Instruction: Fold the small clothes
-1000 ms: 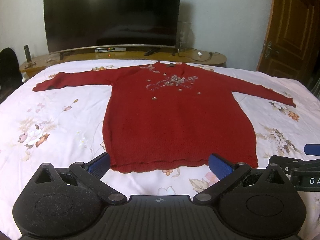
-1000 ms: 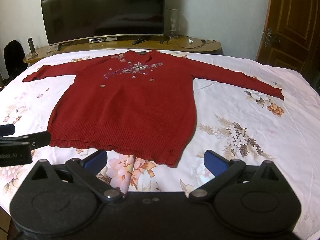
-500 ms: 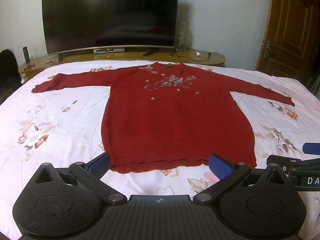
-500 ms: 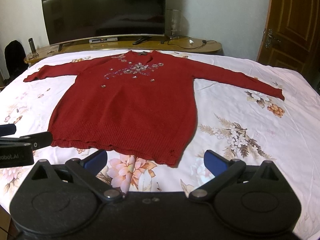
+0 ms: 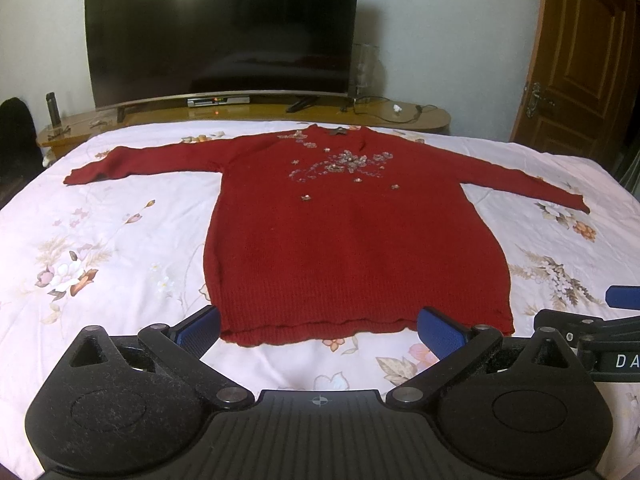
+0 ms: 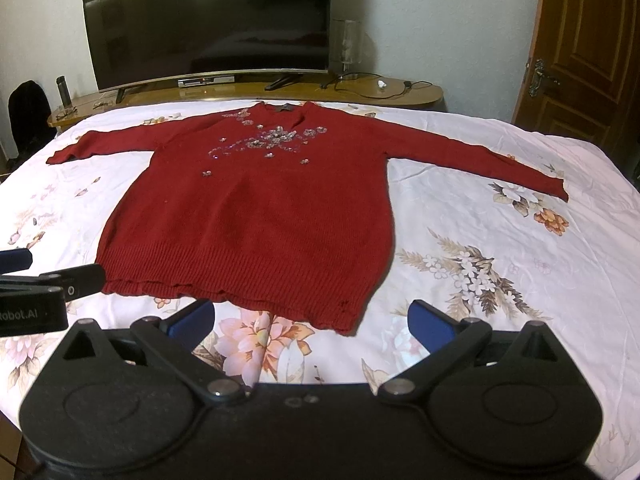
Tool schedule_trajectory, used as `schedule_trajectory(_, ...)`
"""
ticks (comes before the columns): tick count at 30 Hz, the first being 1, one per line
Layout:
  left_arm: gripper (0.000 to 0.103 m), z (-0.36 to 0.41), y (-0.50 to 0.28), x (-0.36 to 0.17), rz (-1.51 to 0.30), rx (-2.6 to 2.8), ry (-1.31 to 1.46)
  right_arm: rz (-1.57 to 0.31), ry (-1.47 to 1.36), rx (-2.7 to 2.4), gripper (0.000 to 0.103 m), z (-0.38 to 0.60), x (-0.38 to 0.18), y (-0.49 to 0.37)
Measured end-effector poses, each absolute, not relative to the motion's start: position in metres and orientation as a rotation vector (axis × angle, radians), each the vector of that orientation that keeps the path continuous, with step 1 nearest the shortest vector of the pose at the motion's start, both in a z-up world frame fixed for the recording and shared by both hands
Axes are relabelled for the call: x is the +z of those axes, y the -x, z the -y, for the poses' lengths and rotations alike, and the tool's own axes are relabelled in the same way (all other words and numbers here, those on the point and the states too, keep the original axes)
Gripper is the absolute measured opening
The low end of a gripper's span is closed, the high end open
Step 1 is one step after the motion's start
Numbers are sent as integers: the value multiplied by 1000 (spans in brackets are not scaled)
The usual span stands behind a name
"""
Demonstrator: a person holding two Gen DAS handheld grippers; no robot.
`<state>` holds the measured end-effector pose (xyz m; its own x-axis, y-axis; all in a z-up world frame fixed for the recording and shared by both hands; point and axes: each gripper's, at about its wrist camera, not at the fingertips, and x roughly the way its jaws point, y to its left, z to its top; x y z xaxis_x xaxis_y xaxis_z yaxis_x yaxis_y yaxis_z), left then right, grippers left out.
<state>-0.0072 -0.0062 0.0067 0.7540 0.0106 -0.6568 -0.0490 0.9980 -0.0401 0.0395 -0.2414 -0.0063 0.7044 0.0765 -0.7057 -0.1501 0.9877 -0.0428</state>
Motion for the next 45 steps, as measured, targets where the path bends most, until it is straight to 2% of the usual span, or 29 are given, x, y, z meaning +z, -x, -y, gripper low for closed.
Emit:
schedule_trajectory(34, 103, 9, 7, 6, -715, 32, 43, -773, 86, 128, 103, 244, -8, -36)
schedule_trajectory(45, 103, 2, -37, 14, -653, 34, 31, -677, 34, 61, 103, 282, 2, -57)
